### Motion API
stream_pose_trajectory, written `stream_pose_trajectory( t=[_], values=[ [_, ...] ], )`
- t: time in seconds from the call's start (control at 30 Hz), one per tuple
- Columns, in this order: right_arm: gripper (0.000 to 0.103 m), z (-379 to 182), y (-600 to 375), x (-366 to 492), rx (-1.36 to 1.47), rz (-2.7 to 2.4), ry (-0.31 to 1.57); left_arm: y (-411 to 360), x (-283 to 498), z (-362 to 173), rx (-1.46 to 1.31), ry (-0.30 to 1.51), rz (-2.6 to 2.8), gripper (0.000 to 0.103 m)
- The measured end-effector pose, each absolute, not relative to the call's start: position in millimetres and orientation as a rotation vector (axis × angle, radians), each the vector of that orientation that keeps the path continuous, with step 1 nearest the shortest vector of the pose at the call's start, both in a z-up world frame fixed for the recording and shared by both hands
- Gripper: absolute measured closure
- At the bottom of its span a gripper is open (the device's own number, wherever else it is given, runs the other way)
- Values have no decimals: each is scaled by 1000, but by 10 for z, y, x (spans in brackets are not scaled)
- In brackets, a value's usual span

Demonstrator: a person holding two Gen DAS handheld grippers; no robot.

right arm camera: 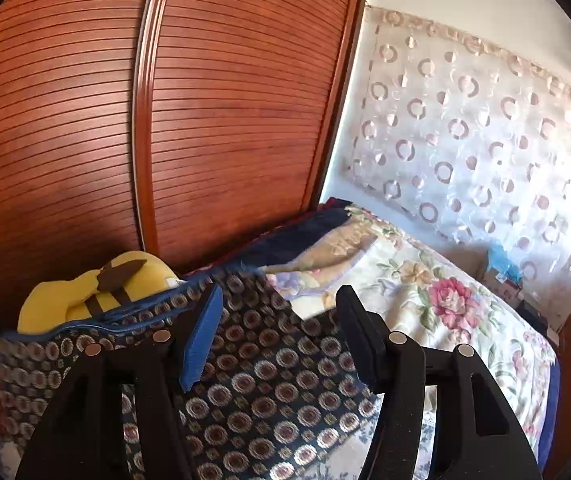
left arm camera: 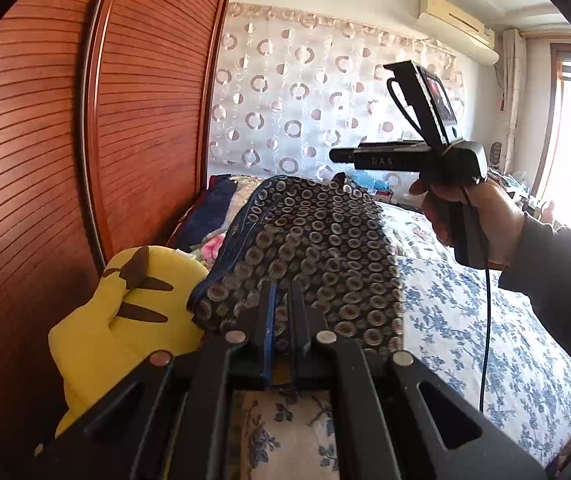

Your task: Fold small clothes

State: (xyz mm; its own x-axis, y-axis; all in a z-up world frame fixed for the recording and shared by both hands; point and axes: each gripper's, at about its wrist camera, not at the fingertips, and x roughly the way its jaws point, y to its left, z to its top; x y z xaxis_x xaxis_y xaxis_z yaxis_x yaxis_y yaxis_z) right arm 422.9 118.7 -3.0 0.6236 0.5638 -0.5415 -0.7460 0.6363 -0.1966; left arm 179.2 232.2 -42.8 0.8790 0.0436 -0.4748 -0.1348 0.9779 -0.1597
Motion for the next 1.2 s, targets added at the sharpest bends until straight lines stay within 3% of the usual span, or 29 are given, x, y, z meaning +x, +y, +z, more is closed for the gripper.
stream_pose_trajectory(
  t=[0.53, 0.77, 1.2],
  values=[
    [42, -76, -487, 2959, -204, 702, 527, 1422, 1584, -161, -66, 487, -2, 100],
    [30, 66, -1408, 2234, -122, 561, 491, 867, 1507, -98, -44, 512, -31, 100],
    [29, 359, -2584, 1194, -57, 309, 397, -22, 1313, 212, -31, 499, -176, 99]
  ],
)
